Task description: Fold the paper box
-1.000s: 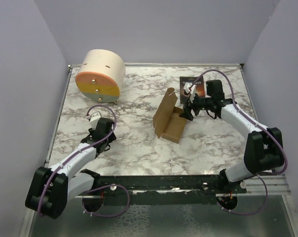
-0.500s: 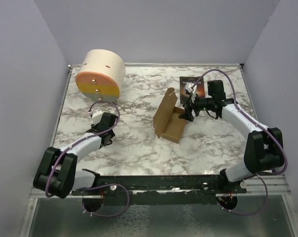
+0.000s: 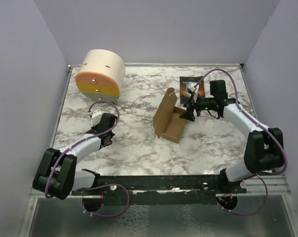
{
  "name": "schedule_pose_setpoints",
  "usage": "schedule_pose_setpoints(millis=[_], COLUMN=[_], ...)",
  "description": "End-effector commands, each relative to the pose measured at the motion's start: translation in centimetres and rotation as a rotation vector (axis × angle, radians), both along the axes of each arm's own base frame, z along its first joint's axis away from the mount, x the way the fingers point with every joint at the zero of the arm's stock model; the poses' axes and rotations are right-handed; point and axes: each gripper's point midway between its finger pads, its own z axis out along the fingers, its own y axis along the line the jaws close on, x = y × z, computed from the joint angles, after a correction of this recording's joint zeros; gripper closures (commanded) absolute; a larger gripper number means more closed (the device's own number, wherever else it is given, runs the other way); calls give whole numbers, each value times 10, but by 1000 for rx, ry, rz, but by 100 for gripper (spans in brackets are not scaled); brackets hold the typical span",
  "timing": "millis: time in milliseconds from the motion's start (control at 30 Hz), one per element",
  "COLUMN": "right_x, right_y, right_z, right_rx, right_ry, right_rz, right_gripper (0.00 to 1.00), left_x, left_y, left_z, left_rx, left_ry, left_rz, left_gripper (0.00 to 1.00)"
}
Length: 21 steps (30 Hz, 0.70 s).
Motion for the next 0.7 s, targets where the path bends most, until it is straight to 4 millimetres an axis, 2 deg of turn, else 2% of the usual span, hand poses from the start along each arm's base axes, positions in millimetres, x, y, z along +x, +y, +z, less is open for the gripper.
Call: schedule_pose_setpoints(millis=[0,67,167,300,433,567,667], right_x=[-6,-7,-10,-11,-10,-9,-8], right_y=[2,1,1,-3,-9,-13,-16], right_z=[10,13,18,24,28,32,34], right_rx=[57,72,106,149,171,186,195], right_ry=[22,29,49,70,70,69,67], right_rz=[26,29,39,42,32,21,9], right_gripper=[30,30,30,30,30,30,30], left_x=[-9,-6,-2,3,0,-10,-25], left_y=[-4,-13,-40,-80,-116,-159,-191], left_z=[0,8,28,77,130,179,205], left_rx=[-44,-90,-213,-358,-438,-522,-568], left_ry=[9,-23,-96,-308,-504,-661,-745], left_rz=[-18,-44,-140,-310,-474,-667,-800], left_gripper=[100,100,100,100,100,100,100])
